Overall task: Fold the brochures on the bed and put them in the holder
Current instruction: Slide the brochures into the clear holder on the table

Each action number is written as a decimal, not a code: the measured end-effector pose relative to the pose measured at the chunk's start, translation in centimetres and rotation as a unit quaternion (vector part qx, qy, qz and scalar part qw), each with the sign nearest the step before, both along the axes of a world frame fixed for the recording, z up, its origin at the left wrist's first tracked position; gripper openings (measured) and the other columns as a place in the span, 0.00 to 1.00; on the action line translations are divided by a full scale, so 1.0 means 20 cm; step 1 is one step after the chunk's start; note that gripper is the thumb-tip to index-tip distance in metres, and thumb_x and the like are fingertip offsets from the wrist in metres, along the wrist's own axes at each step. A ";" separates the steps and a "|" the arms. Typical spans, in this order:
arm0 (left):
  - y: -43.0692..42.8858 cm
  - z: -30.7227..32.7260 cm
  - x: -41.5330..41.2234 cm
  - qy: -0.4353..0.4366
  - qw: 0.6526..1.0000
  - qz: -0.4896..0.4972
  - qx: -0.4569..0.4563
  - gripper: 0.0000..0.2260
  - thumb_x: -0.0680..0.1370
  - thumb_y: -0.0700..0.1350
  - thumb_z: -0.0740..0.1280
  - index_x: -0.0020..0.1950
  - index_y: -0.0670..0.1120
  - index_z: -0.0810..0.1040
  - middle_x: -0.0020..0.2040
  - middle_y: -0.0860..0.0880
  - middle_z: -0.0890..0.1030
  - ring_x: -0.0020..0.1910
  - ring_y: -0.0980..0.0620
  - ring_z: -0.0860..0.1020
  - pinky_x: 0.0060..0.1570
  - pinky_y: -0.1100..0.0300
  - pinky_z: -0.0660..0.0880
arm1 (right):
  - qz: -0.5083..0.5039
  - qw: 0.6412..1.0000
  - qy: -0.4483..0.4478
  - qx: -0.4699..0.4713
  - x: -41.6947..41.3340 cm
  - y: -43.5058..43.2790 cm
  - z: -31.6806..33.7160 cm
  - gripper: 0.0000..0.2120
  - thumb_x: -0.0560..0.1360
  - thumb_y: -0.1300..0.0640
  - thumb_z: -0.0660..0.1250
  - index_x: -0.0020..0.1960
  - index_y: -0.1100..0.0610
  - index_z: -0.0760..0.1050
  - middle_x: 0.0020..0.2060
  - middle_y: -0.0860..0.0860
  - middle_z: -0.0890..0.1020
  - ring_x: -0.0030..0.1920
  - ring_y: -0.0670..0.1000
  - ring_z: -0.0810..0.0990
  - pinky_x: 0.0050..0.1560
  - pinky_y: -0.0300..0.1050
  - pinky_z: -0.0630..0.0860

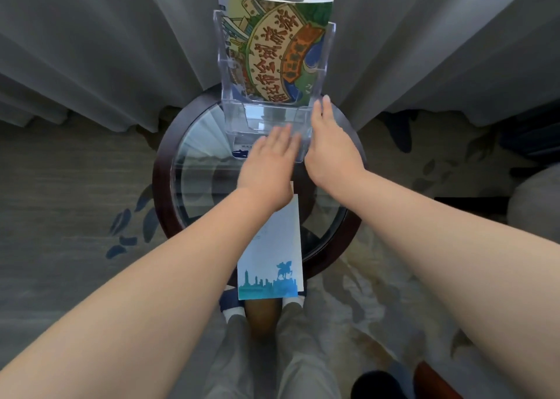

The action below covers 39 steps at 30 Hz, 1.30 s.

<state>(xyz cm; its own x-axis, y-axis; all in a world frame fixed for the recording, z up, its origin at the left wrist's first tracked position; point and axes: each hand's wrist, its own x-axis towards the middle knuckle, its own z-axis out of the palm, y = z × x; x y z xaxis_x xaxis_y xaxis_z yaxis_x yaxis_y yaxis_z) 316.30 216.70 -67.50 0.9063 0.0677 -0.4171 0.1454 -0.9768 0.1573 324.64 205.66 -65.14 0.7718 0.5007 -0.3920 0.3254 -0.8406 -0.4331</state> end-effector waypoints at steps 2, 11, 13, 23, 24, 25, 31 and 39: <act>0.05 0.00 -0.03 -0.003 0.996 0.044 0.084 0.39 0.80 0.47 0.62 0.84 0.44 0.41 0.84 0.42 0.40 0.83 0.40 0.42 0.81 0.45 0.44 | 0.039 0.999 -0.013 -0.026 -0.02 0.00 -0.02 0.40 0.80 0.67 0.61 0.85 0.57 0.42 0.84 0.50 0.39 0.82 0.52 0.53 0.78 0.47 0.58; 0.31 0.00 -0.08 0.020 0.984 0.094 0.149 0.40 0.82 0.48 0.61 0.83 0.42 0.37 0.84 0.43 0.37 0.83 0.45 0.40 0.82 0.46 0.43 | 0.071 0.991 -0.056 -0.094 0.01 0.01 -0.08 0.48 0.78 0.63 0.69 0.84 0.55 0.39 0.82 0.49 0.33 0.83 0.56 0.52 0.78 0.50 0.61; 0.34 -0.01 -0.07 0.036 0.987 0.086 0.133 0.40 0.81 0.48 0.62 0.84 0.43 0.38 0.83 0.43 0.36 0.83 0.45 0.41 0.82 0.48 0.44 | 0.074 0.991 -0.054 -0.097 0.04 0.00 -0.08 0.50 0.76 0.66 0.69 0.84 0.55 0.37 0.82 0.48 0.31 0.82 0.57 0.55 0.77 0.51 0.62; 0.35 -0.06 -0.06 0.025 0.990 0.117 0.075 0.45 0.78 0.44 0.67 0.84 0.44 0.38 0.83 0.46 0.33 0.83 0.46 0.42 0.82 0.48 0.45 | 0.056 0.996 -0.029 -0.060 0.08 0.02 -0.08 0.55 0.73 0.67 0.71 0.84 0.51 0.35 0.80 0.42 0.28 0.71 0.55 0.71 0.57 0.47 0.78; 0.35 -0.07 -0.08 0.013 0.991 0.115 0.071 0.45 0.78 0.44 0.67 0.83 0.45 0.37 0.83 0.46 0.33 0.83 0.46 0.42 0.82 0.48 0.46 | 0.054 0.997 -0.036 -0.051 0.07 0.02 -0.08 0.55 0.73 0.67 0.72 0.84 0.52 0.35 0.80 0.42 0.29 0.74 0.55 0.69 0.63 0.49 0.77; 0.35 -0.08 -0.11 0.001 0.991 0.111 0.070 0.45 0.78 0.44 0.66 0.83 0.44 0.36 0.83 0.45 0.34 0.83 0.45 0.42 0.82 0.47 0.47 | 0.050 0.997 -0.044 -0.045 0.05 0.01 -0.10 0.55 0.73 0.67 0.72 0.84 0.52 0.36 0.81 0.43 0.30 0.78 0.55 0.63 0.68 0.51 0.75; 0.19 -0.16 -0.45 0.045 0.991 0.114 0.047 0.44 0.80 0.45 0.65 0.83 0.46 0.35 0.83 0.40 0.35 0.83 0.44 0.45 0.81 0.47 0.49 | 0.037 0.995 0.013 -0.087 -0.31 -0.15 -0.27 0.49 0.80 0.59 0.67 0.83 0.55 0.31 0.83 0.51 0.35 0.80 0.62 0.60 0.58 0.51 0.76; -0.24 -0.21 -0.80 0.122 0.882 0.399 -0.219 0.36 0.80 0.40 0.61 0.85 0.52 0.49 0.83 0.46 0.49 0.73 0.38 0.64 0.73 0.47 0.67 | 0.032 0.983 0.140 -0.110 -0.89 -0.31 -0.40 0.45 0.82 0.55 0.65 0.83 0.58 0.34 0.83 0.57 0.41 0.83 0.58 0.43 0.82 0.50 0.47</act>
